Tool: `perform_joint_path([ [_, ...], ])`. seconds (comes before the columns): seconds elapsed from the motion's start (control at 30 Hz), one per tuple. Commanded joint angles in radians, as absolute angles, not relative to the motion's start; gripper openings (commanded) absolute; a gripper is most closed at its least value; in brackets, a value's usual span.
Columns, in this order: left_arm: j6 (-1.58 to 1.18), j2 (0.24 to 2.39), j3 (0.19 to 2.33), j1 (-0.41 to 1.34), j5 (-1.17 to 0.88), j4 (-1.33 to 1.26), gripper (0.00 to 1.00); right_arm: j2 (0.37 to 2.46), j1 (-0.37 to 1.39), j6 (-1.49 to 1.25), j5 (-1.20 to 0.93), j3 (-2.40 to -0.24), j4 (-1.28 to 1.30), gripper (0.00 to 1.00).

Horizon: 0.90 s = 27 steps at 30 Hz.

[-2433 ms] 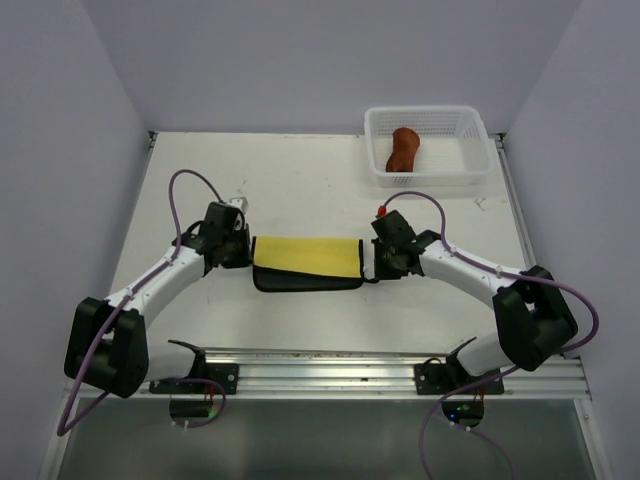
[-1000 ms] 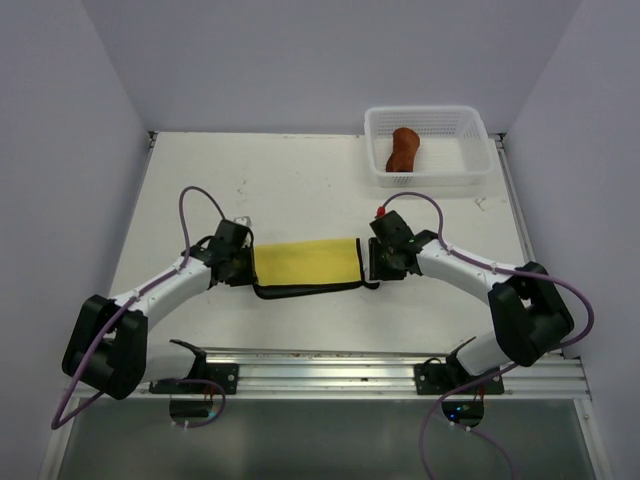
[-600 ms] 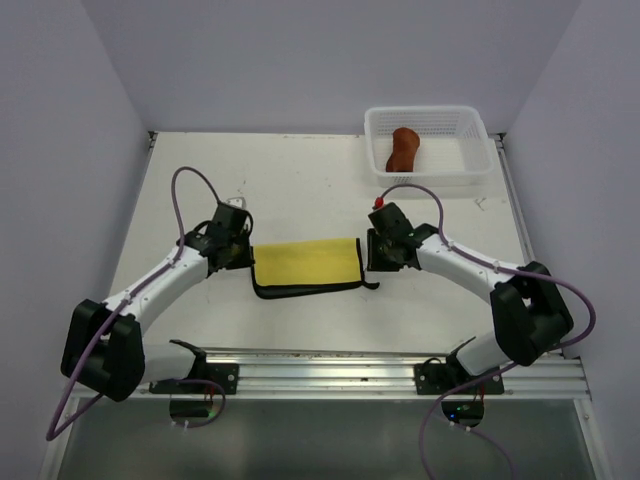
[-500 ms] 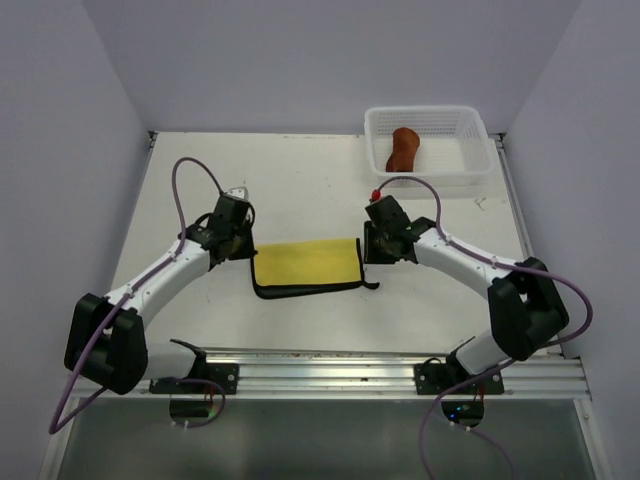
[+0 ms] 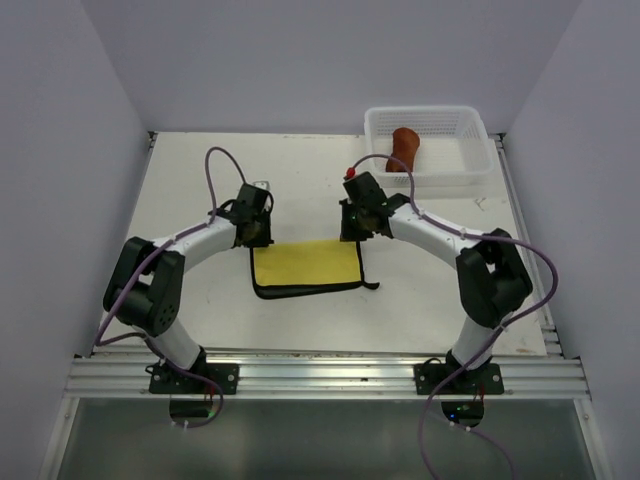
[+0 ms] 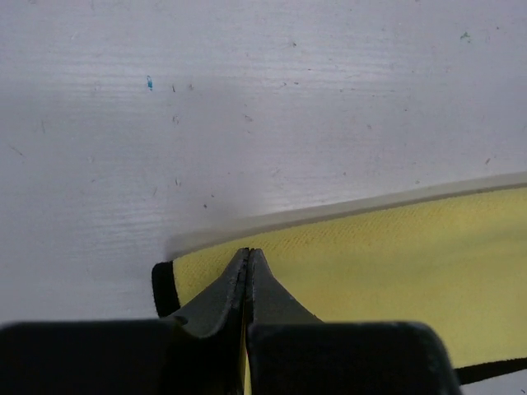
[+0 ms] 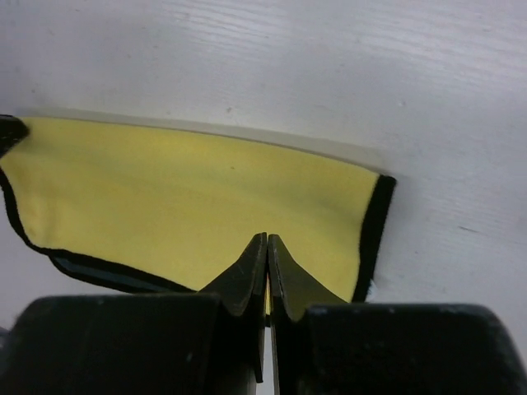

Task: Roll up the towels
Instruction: Fold the towel

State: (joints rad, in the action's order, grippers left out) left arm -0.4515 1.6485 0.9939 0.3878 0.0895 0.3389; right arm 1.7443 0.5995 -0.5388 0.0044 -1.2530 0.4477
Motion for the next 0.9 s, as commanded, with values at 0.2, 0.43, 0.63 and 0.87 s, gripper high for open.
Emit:
perform_joint_path([
  [0.2,-0.474,1.700,0.945,0.387,0.129,0.212,0.00,1.978,0.695,-0.623,-0.216,-1.479,0.347,0.08],
  [0.43,-0.483,1.684,0.913,0.387,0.170,0.201,0.00,2.088,0.716,-0.675,-0.298,-1.549,0.304,0.08],
  [0.63,-0.486,1.663,0.905,0.387,0.181,0.187,0.00,2.118,0.716,-0.690,-0.301,-1.552,0.291,0.09],
  [0.87,-0.489,1.681,0.900,0.387,0.206,0.201,0.00,2.122,0.683,-0.686,-0.265,-1.531,0.318,0.12],
])
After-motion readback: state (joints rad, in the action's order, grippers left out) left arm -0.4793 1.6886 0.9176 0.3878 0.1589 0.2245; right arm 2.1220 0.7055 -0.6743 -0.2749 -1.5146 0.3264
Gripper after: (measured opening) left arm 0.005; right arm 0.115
